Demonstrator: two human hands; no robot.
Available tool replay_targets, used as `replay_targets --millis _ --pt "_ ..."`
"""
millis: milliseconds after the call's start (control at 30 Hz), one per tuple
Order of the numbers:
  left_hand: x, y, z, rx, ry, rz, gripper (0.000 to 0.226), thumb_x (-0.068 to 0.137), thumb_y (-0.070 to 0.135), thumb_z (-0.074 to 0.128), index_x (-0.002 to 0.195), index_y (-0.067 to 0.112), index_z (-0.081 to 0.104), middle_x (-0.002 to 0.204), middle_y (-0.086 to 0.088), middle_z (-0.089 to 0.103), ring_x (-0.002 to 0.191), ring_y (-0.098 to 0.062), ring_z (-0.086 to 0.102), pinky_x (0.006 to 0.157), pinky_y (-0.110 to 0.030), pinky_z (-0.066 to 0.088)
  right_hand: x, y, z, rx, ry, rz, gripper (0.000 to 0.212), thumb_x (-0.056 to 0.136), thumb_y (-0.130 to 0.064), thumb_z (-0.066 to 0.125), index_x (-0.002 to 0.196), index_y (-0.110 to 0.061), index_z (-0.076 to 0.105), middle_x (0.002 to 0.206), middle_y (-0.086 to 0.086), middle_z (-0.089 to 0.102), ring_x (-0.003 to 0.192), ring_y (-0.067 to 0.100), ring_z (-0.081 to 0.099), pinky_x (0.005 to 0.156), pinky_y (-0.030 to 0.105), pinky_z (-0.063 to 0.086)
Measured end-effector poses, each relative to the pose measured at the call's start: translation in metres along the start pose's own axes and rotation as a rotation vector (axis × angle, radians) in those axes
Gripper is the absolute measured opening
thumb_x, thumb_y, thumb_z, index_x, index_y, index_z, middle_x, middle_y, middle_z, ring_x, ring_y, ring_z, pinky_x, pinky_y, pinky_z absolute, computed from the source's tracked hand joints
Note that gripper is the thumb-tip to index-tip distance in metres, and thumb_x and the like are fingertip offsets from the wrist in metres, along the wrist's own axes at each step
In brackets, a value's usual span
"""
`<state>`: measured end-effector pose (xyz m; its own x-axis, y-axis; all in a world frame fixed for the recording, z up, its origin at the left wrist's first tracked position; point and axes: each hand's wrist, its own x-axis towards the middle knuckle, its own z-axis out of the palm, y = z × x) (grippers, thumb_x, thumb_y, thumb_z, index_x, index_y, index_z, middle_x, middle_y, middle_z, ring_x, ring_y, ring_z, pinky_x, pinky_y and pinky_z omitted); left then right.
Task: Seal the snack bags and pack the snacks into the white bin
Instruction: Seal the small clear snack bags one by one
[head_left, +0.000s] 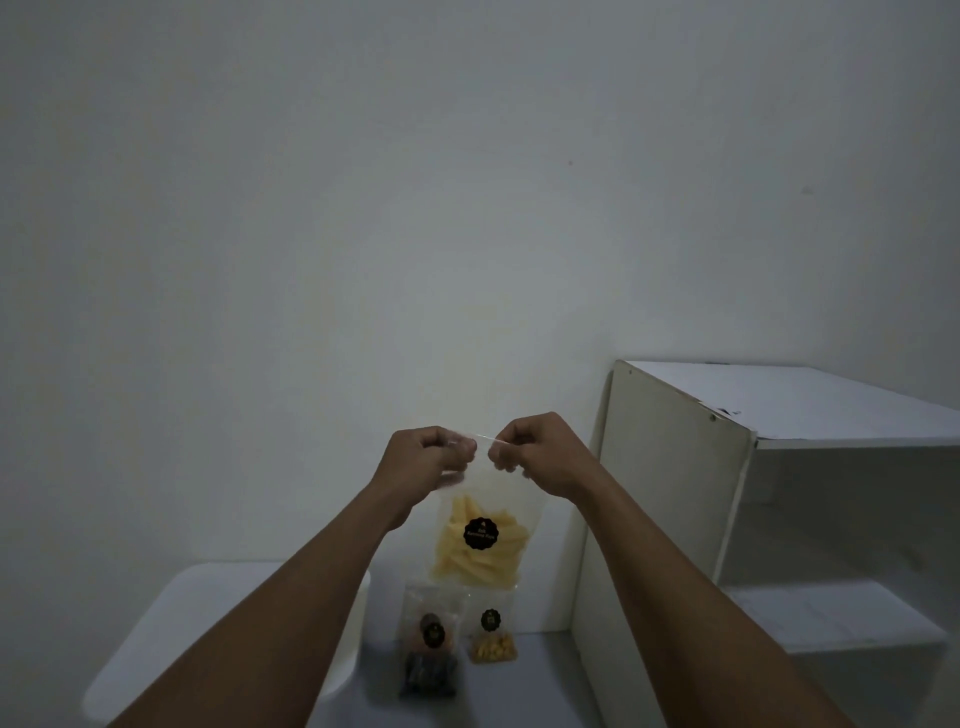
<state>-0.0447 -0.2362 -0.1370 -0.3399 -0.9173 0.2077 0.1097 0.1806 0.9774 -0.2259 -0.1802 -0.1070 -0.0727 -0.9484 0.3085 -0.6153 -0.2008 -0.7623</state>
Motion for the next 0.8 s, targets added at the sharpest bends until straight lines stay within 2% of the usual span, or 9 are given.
replay_targets --millis 100,167,300,400,533,633,700,800 --pt "-0.002 0.0 0.001 -0.011 -0.042 -0.025 0.011 0.088 0.014 0.071 0.093 0.005 0.074 0.092 -0.009 0.074 0.084 -0.018 0.068 0.083 -0.036 0.059 0.0 -0.001 0.003 0.012 0.017 -0.02 0.012 0.086 -0.019 0.071 0.079 -0.01 0.076 0.068 -0.001 0.071 0.06 0.004 0.059 0.058 0.02 0.044" --pt "0.0 0.0 0.001 0.017 -0.01 0.01 0.009 0.087 0.012 0.072 0.09 0.005 0.076 0.087 -0.01 0.075 0.082 -0.019 0.067 0.084 -0.036 0.058 -0.002 -0.002 0.005 0.035 0.032 -0.033 0.013 0.086 -0.022 0.072 0.081 -0.011 0.076 0.072 0.0 0.074 0.062 0.004 0.061 0.054 0.017 0.045" --pt "0.006 0.001 -0.006 -0.041 0.113 0.033 0.005 0.085 0.004 0.071 0.084 0.003 0.076 0.082 -0.011 0.074 0.084 -0.022 0.068 0.087 -0.037 0.057 -0.007 0.008 -0.001 0.177 0.038 0.037 0.012 0.089 -0.018 0.069 0.089 -0.008 0.075 0.082 0.002 0.076 0.073 0.008 0.069 0.061 0.024 0.053" --pt "0.004 0.003 -0.007 -0.066 0.087 0.009 0.006 0.086 0.005 0.071 0.088 0.001 0.074 0.083 -0.012 0.073 0.084 -0.021 0.067 0.088 -0.038 0.057 -0.009 0.014 -0.002 0.213 0.081 0.052 0.009 0.089 -0.011 0.068 0.086 -0.004 0.073 0.079 0.006 0.075 0.069 0.01 0.067 0.062 0.024 0.052" --pt "0.003 0.006 -0.005 -0.117 -0.003 -0.07 0.016 0.085 0.017 0.074 0.095 0.004 0.073 0.091 -0.011 0.074 0.085 -0.021 0.069 0.078 -0.034 0.059 -0.01 0.013 -0.004 0.256 0.123 0.048 0.009 0.086 -0.004 0.069 0.083 0.004 0.072 0.074 0.013 0.072 0.057 0.012 0.06 0.058 0.022 0.049" --pt "0.005 0.007 -0.004 -0.082 -0.078 -0.106 0.024 0.081 0.023 0.078 0.098 0.007 0.074 0.091 -0.009 0.076 0.082 -0.02 0.072 0.073 -0.03 0.056 -0.009 0.013 -0.004 0.338 0.104 0.054 0.007 0.086 -0.005 0.072 0.084 0.002 0.073 0.076 0.014 0.074 0.06 0.014 0.064 0.063 0.026 0.054" --pt "0.006 0.006 -0.001 -0.057 -0.036 -0.053 0.018 0.082 0.017 0.078 0.092 0.002 0.075 0.084 -0.011 0.074 0.072 -0.02 0.065 0.069 -0.028 0.054 -0.01 0.012 -0.002 0.418 0.102 0.058 0.005 0.085 -0.007 0.074 0.086 -0.002 0.075 0.078 0.014 0.075 0.066 0.017 0.068 0.068 0.03 0.058" --pt "0.008 0.004 0.004 -0.107 0.058 -0.003 0.015 0.083 0.008 0.075 0.088 -0.006 0.073 0.078 -0.015 0.072 0.068 -0.02 0.063 0.064 -0.026 0.053 -0.011 0.01 0.001 0.547 0.096 0.085 0.01 0.087 -0.01 0.072 0.093 -0.002 0.074 0.087 0.014 0.076 0.079 0.022 0.073 0.078 0.035 0.061"
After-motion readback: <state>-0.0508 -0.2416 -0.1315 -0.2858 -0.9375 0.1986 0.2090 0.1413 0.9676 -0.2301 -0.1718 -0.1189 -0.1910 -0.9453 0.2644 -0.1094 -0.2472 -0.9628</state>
